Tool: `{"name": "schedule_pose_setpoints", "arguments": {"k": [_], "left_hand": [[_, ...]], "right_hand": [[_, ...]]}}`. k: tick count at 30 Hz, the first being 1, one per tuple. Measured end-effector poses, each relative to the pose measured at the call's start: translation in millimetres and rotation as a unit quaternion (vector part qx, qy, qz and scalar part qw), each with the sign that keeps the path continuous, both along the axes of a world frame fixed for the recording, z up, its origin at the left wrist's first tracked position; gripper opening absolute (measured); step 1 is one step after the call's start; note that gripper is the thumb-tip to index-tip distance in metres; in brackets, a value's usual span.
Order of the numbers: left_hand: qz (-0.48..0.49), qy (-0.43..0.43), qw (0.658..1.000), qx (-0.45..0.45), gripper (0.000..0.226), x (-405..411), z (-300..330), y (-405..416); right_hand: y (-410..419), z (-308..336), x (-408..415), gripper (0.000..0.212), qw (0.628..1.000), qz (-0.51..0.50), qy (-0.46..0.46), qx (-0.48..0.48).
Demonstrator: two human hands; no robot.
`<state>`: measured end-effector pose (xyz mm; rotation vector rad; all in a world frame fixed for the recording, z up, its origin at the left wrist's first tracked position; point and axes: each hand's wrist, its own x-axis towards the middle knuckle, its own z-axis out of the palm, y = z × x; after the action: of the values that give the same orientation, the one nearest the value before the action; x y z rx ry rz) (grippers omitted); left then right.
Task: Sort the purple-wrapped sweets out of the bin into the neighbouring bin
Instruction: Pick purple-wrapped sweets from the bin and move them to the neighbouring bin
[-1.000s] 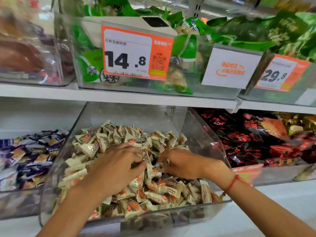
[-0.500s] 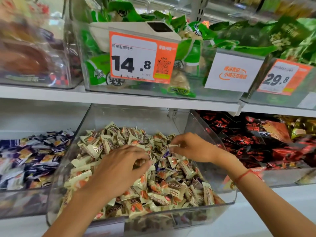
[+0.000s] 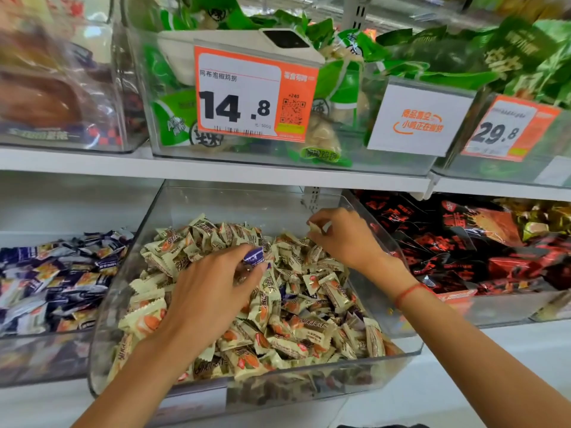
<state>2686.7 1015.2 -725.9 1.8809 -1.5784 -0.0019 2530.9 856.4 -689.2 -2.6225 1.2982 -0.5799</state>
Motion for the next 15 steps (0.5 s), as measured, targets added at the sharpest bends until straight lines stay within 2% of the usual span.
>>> {"name": "schedule_pose_setpoints", "arguments": {"k": [2, 4, 6, 8, 10, 12, 15], "left_hand": [[-0.006, -0.013, 1.000, 0.007, 0.032, 1, -1, 0], [-0.005, -0.008, 1.000, 0.003, 0.034, 1, -1, 0], [-0.002, -0.005, 1.000, 0.000, 0.034, 1, -2, 0], [-0.004, -0.010, 1.000, -0.001, 0.033, 1, -1, 0], [-0.002, -0.013, 1.000, -0.002, 0.034, 2, -1, 1], [-0.004, -0.013, 1.000, -0.006, 0.035, 2, -2, 1], [-0.008, -0.012, 1.000, -0.014, 0.039, 1, -4, 1]], "right_hand": [[-5, -2, 1, 0.034, 0.998, 0.008, 0.065, -0.004], [1, -4, 0, 0.027, 0.990, 0.086, 0.113, 0.019], [13, -15, -1, 0.027, 0.962, 0.172, 0.194, 0.088], [20, -33, -3, 0.037, 0.939, 0.193, 0.268, 0.097], [19, -48, -5, 0.039, 0.942, 0.191, 0.268, 0.065], [18, -45, -6, 0.032, 0.953, 0.177, 0.238, 0.067], [17, -24, -9, 0.026, 0.982, 0.101, 0.159, 0.003]]}}
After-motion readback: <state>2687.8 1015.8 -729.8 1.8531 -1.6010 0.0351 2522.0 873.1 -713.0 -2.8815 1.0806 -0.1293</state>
